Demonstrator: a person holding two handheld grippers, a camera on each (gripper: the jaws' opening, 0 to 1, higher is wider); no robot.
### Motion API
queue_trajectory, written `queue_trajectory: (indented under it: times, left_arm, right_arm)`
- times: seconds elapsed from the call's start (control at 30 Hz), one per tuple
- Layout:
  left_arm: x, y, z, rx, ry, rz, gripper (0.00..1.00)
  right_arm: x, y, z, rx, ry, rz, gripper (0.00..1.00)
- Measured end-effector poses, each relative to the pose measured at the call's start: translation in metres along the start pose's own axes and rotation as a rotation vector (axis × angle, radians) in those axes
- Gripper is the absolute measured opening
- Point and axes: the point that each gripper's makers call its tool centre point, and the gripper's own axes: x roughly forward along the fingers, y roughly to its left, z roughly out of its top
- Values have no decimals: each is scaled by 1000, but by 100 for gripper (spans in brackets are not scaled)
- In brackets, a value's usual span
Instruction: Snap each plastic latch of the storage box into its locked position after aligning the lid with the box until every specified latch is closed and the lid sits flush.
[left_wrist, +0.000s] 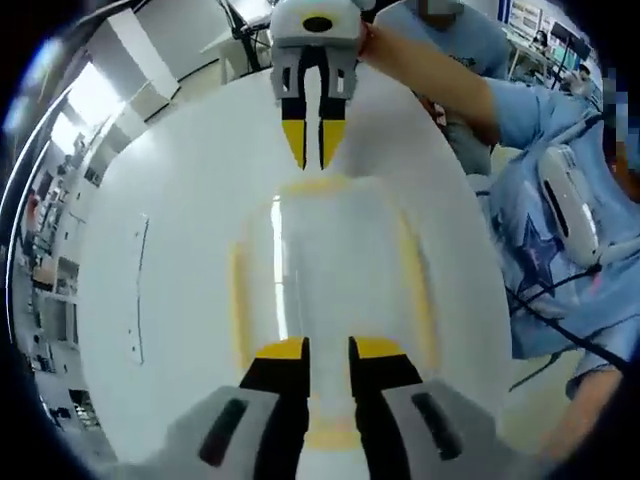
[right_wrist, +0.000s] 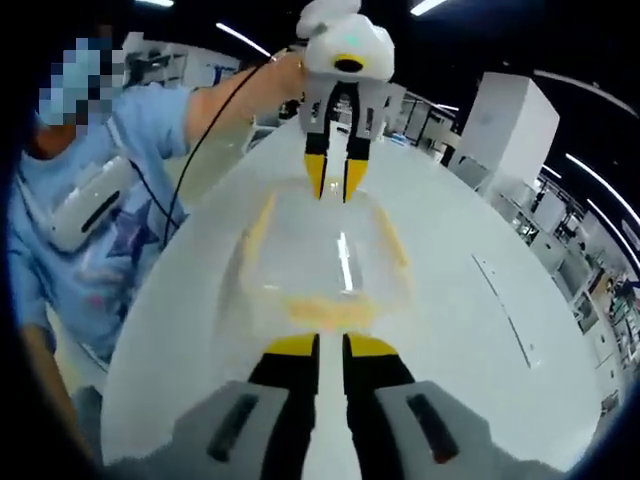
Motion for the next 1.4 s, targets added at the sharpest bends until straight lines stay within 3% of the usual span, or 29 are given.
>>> queue_trajectory:
  times: [0.07, 0.13, 0.27, 0.43, 0.53, 0.57, 0.9, 1.13, 1.27, 1.4]
  left_arm:
    - [4, 2, -6, 17, 54, 11, 0]
    - [2, 3, -2, 16, 37, 10, 0]
    - [2, 5, -2, -26, 77, -17, 0]
    - [4, 5, -3, -48, 171, -57, 0]
    - [6, 5, -3, -73, 202, -81, 0]
    - [6, 4, -4, -87, 207, -92, 0]
    - [6, 2, -6, -145, 150, -104, 0]
    - [7, 4, -6, -165, 109, -109, 0]
    - [8, 3, -6, -157, 94, -114, 0]
    - [10, 2, -5, -165, 105, -96, 0]
  right_arm:
    - [-1, -1, -1, 1, -2, -9, 8]
    - [-1, -3, 0, 3, -7, -18, 8]
    - [-1, -9, 8, 5, -53, -39, 6]
    - [2, -12, 15, 10, -92, -49, 6]
    - [6, -11, 17, 15, -126, -48, 4]
    - [6, -15, 21, 31, -177, -76, 4]
    - [13, -5, -1, 109, -291, -89, 2]
    - [14, -2, 0, 136, -377, -110, 0]
    - [15, -2, 0, 139, -387, -117, 0]
    - [15, -3, -2, 178, -422, -92, 0]
